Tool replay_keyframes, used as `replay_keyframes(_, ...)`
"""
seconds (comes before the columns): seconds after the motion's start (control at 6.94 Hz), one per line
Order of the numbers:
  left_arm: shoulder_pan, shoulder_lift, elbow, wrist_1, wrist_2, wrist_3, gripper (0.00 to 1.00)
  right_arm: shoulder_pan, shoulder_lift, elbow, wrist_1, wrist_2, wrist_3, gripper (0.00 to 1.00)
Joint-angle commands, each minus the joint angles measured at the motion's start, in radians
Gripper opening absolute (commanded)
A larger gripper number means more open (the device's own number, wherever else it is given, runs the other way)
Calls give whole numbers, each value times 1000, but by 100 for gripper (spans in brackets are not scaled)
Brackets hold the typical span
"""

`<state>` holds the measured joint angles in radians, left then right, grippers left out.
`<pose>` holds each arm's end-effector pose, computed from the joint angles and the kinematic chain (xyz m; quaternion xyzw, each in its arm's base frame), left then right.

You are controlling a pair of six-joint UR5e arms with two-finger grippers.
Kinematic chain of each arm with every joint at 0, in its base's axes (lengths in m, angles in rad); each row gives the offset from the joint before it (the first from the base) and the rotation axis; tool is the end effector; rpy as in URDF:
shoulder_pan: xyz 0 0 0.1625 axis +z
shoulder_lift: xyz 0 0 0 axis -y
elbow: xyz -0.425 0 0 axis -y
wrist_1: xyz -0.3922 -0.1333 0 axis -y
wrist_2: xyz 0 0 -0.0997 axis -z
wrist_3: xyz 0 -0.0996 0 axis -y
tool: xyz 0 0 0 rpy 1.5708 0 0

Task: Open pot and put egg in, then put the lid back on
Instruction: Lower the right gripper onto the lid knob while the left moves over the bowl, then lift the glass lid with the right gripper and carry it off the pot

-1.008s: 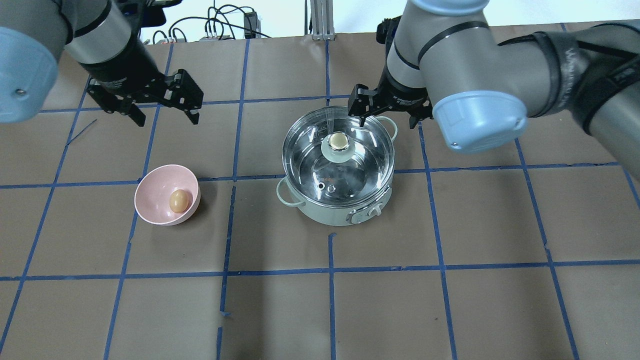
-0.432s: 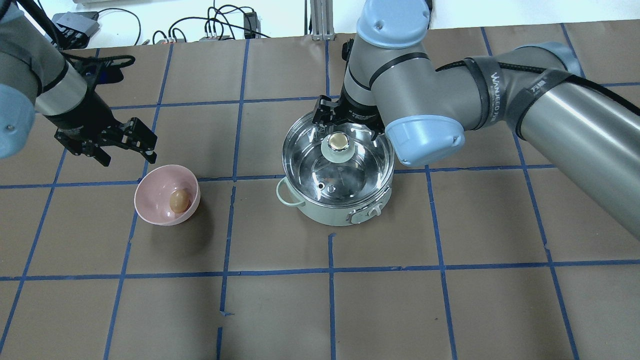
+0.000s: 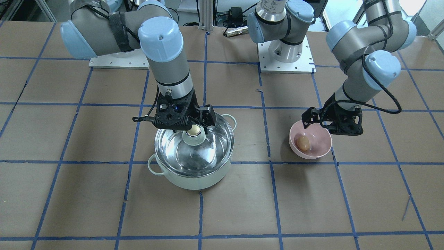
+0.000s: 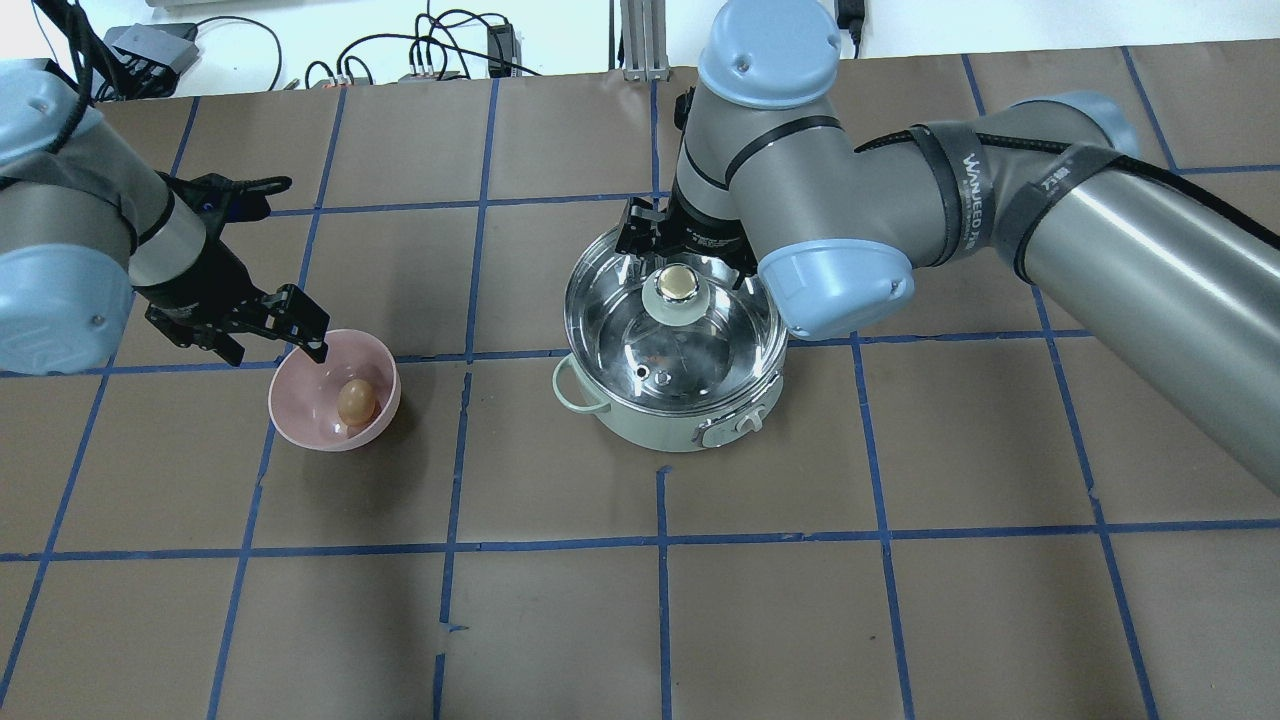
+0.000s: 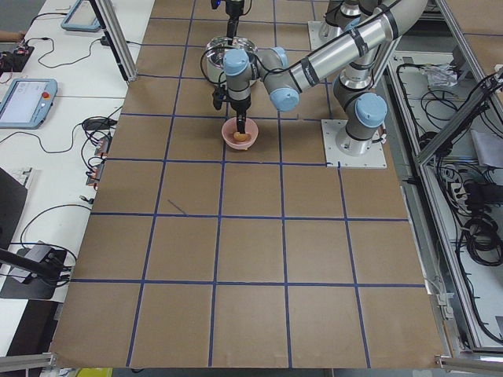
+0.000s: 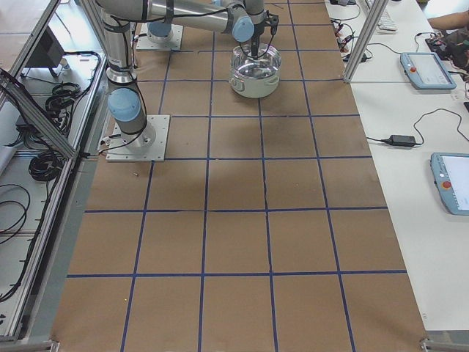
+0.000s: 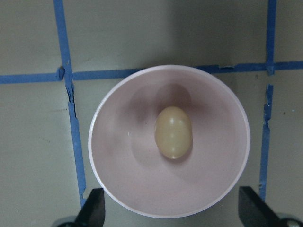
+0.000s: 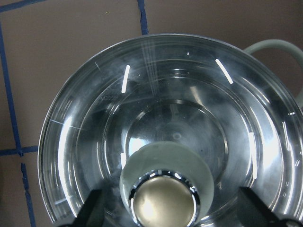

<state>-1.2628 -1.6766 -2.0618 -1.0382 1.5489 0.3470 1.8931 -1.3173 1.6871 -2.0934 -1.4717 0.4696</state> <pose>0.0111 -0.4817 0.2589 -0.0191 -0.9992 -0.0269 0.0207 0.3214 -0.5104 0.3494 0.0695 0.9934 -0.0513 0.0750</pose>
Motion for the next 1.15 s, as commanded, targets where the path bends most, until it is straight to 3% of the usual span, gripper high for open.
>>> replay_keyframes(0.0,2,-49,-34,122,4,1,98,9,7,-1,1,1,0,67)
replay_keyframes(0.14,0,-57,-38,135,25,-8,98,9,9,-3,3,1,-11,44)
replay_keyframes(0.29,0,-57,-38,133,28,-6,98,8,9,-6,6,-2,-19,31)
replay_keyframes(0.43,0,-57,-38,133,27,-2,98,1,3,-9,13,-12,-57,25)
replay_keyframes(0.72,0,-57,-38,132,30,-6,98,-44,-38,-23,65,-16,-95,24)
replay_keyframes(1.01,-7,-74,-35,133,42,-22,98,-203,-118,-32,204,-6,-260,24)
